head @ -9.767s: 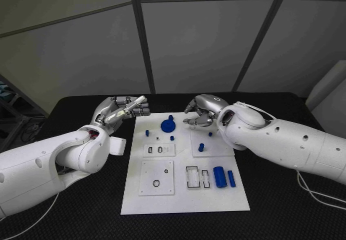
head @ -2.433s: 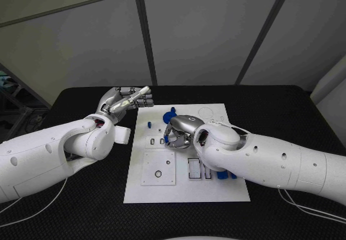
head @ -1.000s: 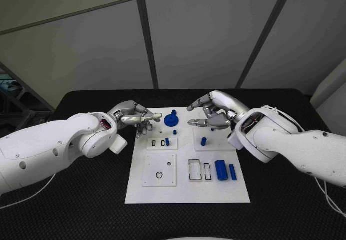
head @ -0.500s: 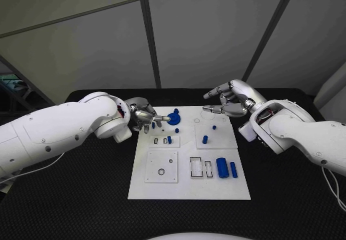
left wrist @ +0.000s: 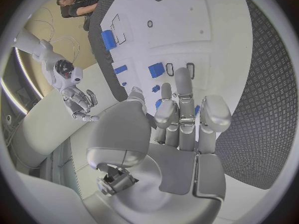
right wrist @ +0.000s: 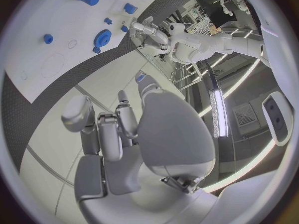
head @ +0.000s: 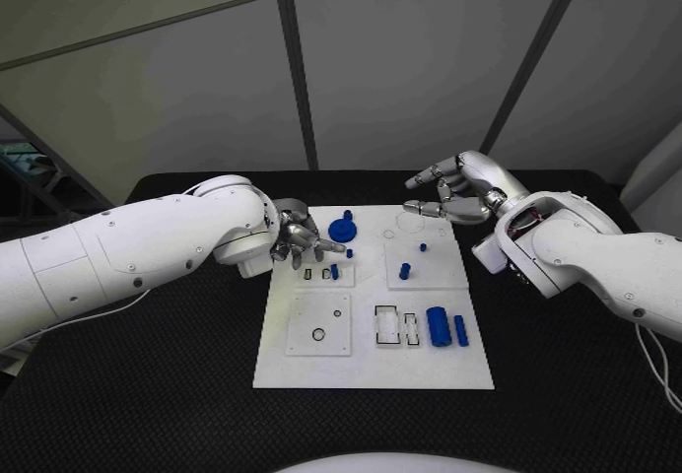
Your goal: Assemble the parts on the task board
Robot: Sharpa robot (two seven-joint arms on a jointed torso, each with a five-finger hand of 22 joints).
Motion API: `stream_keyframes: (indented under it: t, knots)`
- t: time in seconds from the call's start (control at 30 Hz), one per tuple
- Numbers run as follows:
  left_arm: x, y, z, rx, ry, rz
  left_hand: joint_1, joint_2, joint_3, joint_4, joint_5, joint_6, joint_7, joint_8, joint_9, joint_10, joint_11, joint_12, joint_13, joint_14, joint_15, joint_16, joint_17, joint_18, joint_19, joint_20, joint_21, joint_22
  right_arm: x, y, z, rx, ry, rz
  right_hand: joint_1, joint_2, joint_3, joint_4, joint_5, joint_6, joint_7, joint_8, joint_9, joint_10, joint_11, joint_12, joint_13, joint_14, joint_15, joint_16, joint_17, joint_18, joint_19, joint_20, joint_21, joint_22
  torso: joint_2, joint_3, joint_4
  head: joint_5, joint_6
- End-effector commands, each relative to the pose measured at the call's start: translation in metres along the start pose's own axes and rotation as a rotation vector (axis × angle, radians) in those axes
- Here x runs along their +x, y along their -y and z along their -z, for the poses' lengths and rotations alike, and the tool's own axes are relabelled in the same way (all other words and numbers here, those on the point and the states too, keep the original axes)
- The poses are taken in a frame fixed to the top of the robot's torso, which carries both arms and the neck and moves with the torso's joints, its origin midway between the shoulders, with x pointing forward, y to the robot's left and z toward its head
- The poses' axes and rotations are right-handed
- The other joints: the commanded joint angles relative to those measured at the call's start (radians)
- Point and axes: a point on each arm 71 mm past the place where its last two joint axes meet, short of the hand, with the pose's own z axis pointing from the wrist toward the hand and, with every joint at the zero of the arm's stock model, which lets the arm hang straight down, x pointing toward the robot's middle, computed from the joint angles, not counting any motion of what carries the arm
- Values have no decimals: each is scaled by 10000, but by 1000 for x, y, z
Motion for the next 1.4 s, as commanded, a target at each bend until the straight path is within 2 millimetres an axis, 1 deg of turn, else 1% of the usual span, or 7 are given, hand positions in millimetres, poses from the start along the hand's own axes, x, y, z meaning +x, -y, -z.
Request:
stream_keyframes:
  t: [0.03, 0.23, 0.63, 0.97, 1.1, 1.27, 1.4]
  knots:
    - [2, 1, -2, -319, -318, -529, 2, 77, -80, 1, -54, -73, 9, 59, 35, -27, -6, -2, -46, -13, -48, -39, 12, -82, 31, -11, 19, -25, -1, -1, -1, 11, 97, 79, -118, -4, -65, -21, 44, 57, 19, 60, -6, -61, 16, -56, -12, 865, -70, -66, 1860, 120, -86, 2, -54, -10, 11, -1, 3, 9, -21]
    - [6, 6, -6, -277, -516, -718, 52, 126, -92, -17, 2, -154, 14, 120, 152, -68, -2, -25, -80, -12, -43, -51, 27, -78, 9, -8, 10, -32, 0, -1, -2, 34, 64, 105, -121, 5, -73, -15, 55, 58, 17, 65, -6, -71, 15, -69, -26, 860, -71, -77, 1840, 125, -99, 1, -69, -37, 11, -10, 5, 2, -66]
    - [11, 13, -9, -166, -822, -957, 162, 142, -111, -41, 67, -232, 19, 177, 270, -109, 2, -58, -126, -9, -40, -62, 44, -70, -25, -3, -13, -58, 2, -1, -4, 60, -14, 99, -131, 26, -91, 0, 81, 57, 15, 75, -7, -117, 11, -126, -87, 852, -74, -92, 1811, 134, -122, -2, -98, -84, 9, -11, 11, 0, -140]
    - [14, 15, -9, -133, -1037, -1111, 473, 249, -104, -96, 205, -322, 13, 283, 490, -150, 0, -81, -170, -3, -38, -86, 78, -57, -79, 2, -54, -95, 3, -1, -4, 106, -61, 116, -134, 35, -100, 6, 91, 55, 14, 79, -7, -122, 10, -133, -93, 849, -76, -99, 1799, 138, -133, -3, -112, -107, 9, -15, 16, 0, -166]
    - [14, 15, -9, -135, -1061, -1128, 542, 268, -101, -110, 223, -327, 8, 307, 536, -158, -4, -92, -186, -1, -40, -91, 85, -59, -75, 2, -50, -78, 3, -1, -5, 121, -74, 128, -134, 35, -100, 6, 91, 55, 14, 79, -7, -122, 10, -133, -93, 849, -76, -99, 1799, 138, -133, -3, -112, -107, 5, -8, 3, 5, -170]
    - [14, 16, -10, -127, -1076, -1140, 639, 307, -87, -131, 235, -343, 4, 330, 590, -160, -8, -93, -191, 2, -42, -97, 94, -58, -79, 1, -52, -72, 4, -1, -4, 141, -106, 141, -134, 35, -100, 6, 91, 55, 14, 79, -7, -122, 10, -133, -93, 849, -76, -99, 1799, 138, -133, -3, -112, -107, 9, -13, 4, -1, -177]
    - [15, 17, -10, -104, -1103, -1160, 741, 384, -55, -146, 250, -365, 2, 350, 649, -164, -10, -97, -200, 4, -44, -105, 105, -58, -80, -1, -51, -61, 4, -1, -4, 155, -153, 164, -137, 52, -109, 15, 101, 53, 13, 84, -8, -121, 8, -133, -94, 851, -77, -97, 1807, 139, -136, -5, -120, -116, 14, -12, 5, 5, -190]
